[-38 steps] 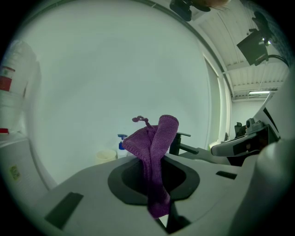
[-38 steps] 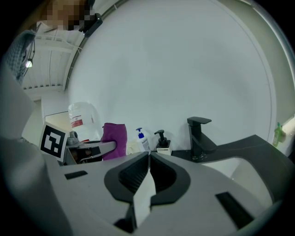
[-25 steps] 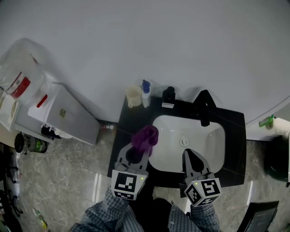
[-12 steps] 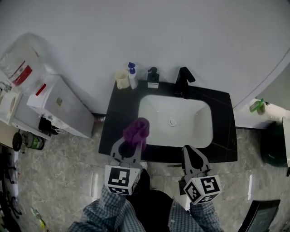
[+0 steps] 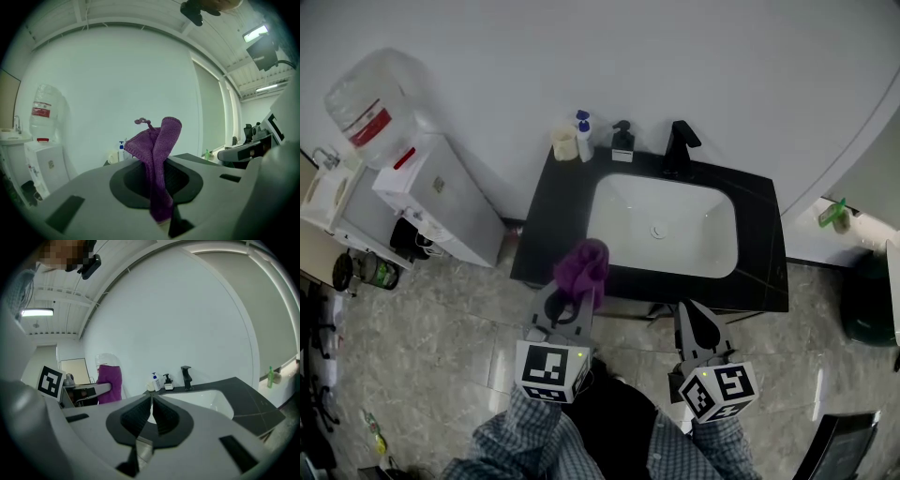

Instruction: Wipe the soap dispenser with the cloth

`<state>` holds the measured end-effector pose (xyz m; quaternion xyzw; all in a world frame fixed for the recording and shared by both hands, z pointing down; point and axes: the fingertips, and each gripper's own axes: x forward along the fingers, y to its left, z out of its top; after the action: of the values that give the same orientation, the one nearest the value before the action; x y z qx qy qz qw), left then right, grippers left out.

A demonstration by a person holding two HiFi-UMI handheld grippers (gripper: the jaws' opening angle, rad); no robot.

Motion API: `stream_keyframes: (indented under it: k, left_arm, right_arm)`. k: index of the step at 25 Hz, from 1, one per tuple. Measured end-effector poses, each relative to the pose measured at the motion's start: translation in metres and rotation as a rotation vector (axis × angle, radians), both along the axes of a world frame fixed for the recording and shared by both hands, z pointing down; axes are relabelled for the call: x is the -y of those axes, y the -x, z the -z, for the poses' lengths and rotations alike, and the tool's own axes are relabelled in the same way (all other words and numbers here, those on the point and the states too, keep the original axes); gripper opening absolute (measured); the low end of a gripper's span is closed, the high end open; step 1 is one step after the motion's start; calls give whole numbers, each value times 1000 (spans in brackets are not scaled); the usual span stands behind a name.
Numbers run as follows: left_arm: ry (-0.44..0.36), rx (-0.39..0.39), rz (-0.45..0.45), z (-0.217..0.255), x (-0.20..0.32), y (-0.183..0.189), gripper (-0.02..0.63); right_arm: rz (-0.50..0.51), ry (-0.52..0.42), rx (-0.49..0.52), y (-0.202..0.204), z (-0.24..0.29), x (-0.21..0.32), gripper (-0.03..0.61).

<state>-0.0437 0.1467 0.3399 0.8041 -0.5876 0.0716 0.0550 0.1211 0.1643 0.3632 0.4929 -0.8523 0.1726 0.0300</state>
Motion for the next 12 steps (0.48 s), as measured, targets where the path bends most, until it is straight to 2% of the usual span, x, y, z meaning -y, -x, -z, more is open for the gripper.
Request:
stream_keyframes:
  k: [12]
  left_arm:
    - [27,27,6,3,-28,18,60]
  right_arm:
    - [30,-12,14,26,11,-18,25]
